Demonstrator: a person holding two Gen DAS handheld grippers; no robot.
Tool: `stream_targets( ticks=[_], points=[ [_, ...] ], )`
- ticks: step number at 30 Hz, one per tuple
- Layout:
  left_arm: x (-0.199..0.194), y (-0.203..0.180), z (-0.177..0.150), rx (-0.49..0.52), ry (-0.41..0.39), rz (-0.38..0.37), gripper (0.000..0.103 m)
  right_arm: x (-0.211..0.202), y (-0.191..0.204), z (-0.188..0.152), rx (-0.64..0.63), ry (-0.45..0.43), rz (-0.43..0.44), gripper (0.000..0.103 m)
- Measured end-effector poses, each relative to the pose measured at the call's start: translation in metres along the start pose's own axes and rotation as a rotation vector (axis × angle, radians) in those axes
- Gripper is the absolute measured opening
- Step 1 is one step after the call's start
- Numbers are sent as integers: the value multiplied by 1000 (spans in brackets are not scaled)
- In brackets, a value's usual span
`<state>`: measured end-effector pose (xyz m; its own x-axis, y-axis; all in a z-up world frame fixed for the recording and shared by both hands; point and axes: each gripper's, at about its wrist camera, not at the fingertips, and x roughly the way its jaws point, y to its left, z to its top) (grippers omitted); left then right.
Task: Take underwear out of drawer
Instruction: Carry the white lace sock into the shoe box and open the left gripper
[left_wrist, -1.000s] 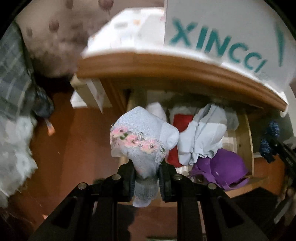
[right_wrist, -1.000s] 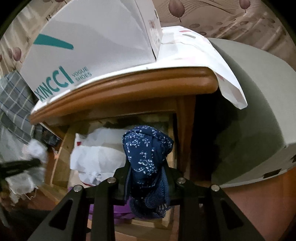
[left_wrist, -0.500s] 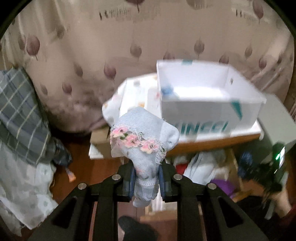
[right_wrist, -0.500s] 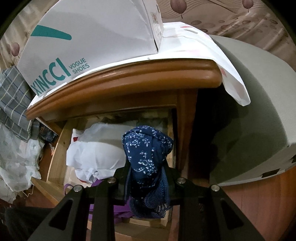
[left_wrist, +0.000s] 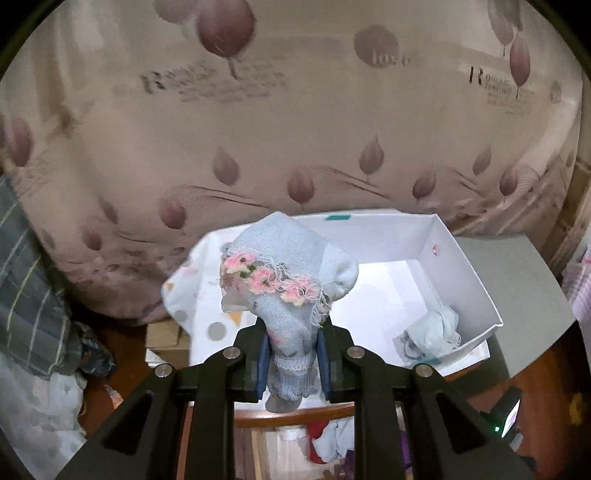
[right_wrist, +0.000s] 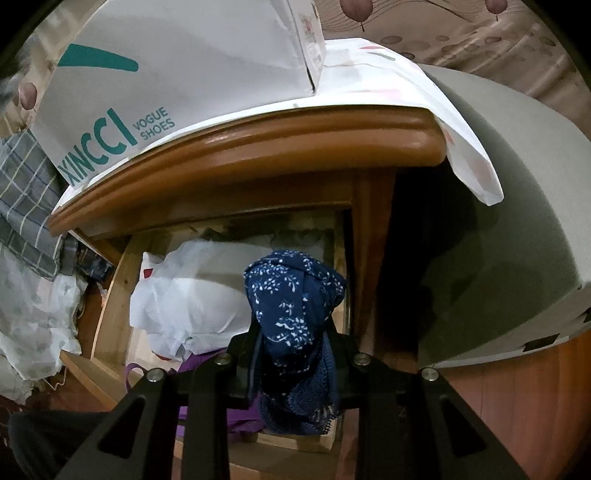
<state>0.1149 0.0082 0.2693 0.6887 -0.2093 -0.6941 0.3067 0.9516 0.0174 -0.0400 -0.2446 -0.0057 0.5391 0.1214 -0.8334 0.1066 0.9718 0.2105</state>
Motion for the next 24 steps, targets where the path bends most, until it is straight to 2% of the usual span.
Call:
stream_targets(
  ticks=[2, 4, 7, 16, 22, 24],
  points=[
    [17, -4, 4, 2, 14, 11, 19, 0, 0, 0, 1, 2, 2, 27],
    [34, -10, 7, 28, 42, -17, 19, 0, 0, -1, -2, 5, 2, 27],
    [61, -20, 7, 56, 91, -16, 19, 1, 1, -1, -4, 12, 3, 27],
    [121, -34, 0, 88, 202, 18, 21, 1, 0, -2, -2, 17, 15, 27],
    [131, -34, -7, 71, 229, 31, 32, 1, 1, -2, -8, 25, 20, 27],
    [127, -32, -7, 55, 215, 35, 41, 1, 2, -2, -11, 25, 23, 27]
  ],
)
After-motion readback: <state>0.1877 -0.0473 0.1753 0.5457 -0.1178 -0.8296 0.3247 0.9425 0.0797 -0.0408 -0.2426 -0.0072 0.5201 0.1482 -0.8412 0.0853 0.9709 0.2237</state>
